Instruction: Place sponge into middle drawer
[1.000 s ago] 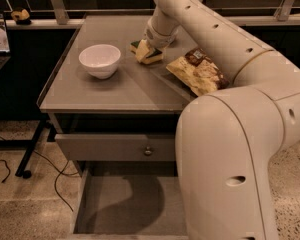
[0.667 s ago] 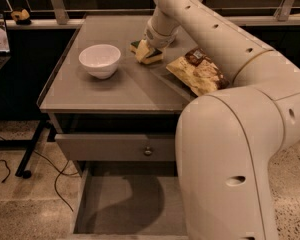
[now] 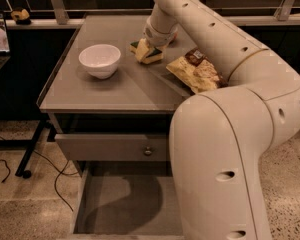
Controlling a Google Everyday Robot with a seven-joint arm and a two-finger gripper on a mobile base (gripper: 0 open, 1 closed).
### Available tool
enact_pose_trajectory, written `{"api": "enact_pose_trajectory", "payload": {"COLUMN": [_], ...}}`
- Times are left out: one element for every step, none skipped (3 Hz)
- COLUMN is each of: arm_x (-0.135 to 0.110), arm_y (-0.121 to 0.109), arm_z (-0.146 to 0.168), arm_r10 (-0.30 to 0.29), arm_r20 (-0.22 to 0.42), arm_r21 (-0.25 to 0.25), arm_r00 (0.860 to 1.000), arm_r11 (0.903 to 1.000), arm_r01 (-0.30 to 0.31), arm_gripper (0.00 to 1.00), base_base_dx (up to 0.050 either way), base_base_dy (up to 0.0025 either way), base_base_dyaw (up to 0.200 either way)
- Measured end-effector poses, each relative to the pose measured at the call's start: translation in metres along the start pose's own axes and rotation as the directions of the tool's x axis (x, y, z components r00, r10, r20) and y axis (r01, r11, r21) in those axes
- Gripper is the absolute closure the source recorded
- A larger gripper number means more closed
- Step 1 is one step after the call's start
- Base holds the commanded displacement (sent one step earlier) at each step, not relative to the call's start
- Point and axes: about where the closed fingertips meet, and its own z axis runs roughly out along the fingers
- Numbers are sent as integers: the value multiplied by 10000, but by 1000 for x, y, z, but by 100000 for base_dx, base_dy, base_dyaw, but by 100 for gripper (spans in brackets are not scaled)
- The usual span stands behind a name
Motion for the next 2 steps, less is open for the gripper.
{"api": "enact_pose_trajectory", "payload": {"arm_x": [-3,10], "arm_y": [0,-5], "arm_z": [-5,-16], "arm_r10": [0,105], "arm_r20": [0,198], "arm_r21": [0,79], "arm_r00": [10000,9997], "arm_r11": [10000,9999], "arm_r01": [0,-107], "arm_gripper": [100,100], "base_base_dx": [0,0], "base_base_dy": [0,0], "base_base_dyaw": [0,0]}}
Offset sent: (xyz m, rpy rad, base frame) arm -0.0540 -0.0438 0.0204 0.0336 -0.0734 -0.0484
